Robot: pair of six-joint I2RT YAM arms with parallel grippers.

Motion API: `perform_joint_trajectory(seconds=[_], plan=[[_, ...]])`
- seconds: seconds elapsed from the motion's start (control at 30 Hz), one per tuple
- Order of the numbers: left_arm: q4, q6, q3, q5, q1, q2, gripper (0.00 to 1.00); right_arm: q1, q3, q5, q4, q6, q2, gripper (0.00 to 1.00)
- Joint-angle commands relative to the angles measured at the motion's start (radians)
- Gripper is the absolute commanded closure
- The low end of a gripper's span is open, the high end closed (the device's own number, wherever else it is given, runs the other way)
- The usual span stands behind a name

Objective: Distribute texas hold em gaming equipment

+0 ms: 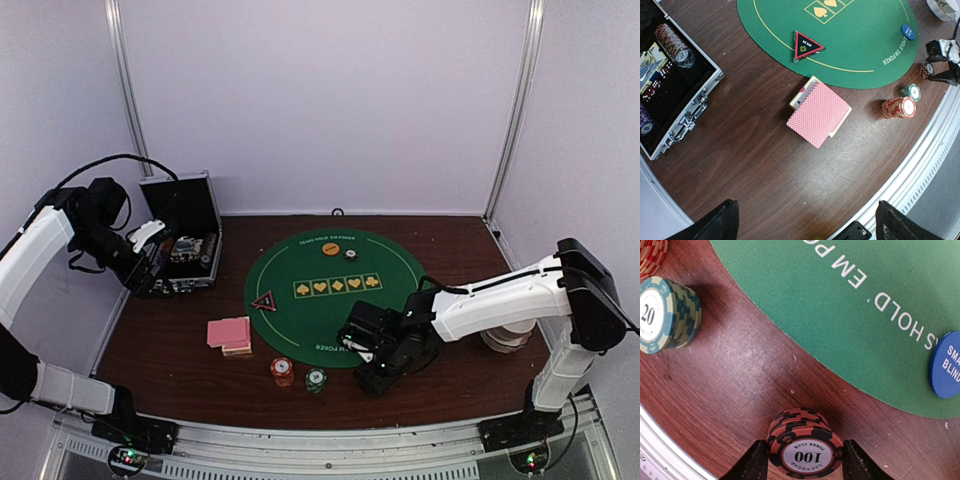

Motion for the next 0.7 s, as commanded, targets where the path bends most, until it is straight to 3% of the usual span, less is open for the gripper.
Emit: perform_joint_trajectory(seconds=[0.0, 0.2, 0.67], plan=[[0.000, -0.003, 0.008, 0.006, -0.004, -0.018, 0.02, 0.006, 0.007, 0.013, 0.010, -0.010, 0.012, 0.48], [-0.003, -0.002, 0.009, 0.008, -0.004, -0.018, 0.02, 0.006, 0.010, 0.015, 0.003, -0.010, 0.006, 0.54], [-0.004, -0.004, 0.003, 0.006, -0.003, -0.023, 0.02, 0.006, 0.059, 0.028, -0.067, -0.031, -0.038, 0.54]])
